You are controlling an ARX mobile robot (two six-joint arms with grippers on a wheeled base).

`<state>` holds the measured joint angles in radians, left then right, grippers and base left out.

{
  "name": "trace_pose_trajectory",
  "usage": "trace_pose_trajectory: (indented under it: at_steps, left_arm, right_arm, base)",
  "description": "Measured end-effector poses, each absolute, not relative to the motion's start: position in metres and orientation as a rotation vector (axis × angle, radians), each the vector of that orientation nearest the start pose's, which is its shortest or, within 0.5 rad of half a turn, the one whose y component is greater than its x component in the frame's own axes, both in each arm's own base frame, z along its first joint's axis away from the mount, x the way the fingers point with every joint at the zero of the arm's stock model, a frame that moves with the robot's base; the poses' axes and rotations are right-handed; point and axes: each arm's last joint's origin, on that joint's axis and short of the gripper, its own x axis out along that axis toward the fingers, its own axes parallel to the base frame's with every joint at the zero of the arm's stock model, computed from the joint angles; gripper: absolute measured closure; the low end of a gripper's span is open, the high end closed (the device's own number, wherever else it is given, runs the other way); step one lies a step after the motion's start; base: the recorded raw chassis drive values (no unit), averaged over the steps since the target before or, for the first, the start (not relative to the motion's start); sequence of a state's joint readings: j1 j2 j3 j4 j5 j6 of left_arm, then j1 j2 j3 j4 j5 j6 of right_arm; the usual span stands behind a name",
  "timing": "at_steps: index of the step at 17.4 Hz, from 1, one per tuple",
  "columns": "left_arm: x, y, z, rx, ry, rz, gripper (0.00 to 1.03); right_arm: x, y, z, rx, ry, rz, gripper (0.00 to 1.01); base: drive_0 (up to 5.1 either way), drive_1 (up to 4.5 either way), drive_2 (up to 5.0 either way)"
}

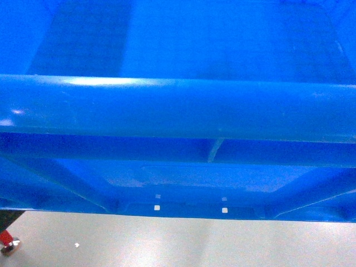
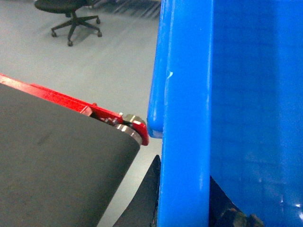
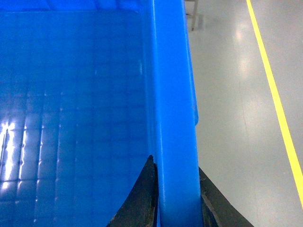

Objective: Place box next to blue box on left shelf

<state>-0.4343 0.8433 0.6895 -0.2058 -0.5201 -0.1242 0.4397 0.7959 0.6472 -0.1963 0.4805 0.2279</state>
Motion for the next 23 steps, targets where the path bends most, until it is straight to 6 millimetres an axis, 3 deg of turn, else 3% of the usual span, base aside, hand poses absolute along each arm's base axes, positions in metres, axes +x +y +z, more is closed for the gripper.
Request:
trace_pose_trajectory:
  at_steps: [23]
  left_arm:
    - [0.1708, -0.0639, 0.2907, 0.042, 0.307, 0.105, 0.92]
  right_arm:
    - [0.1625, 0.0616, 0.2843, 0.076, 0.298, -0.078, 0.90]
  base:
    - [-1.7, -1.67, -1.7]
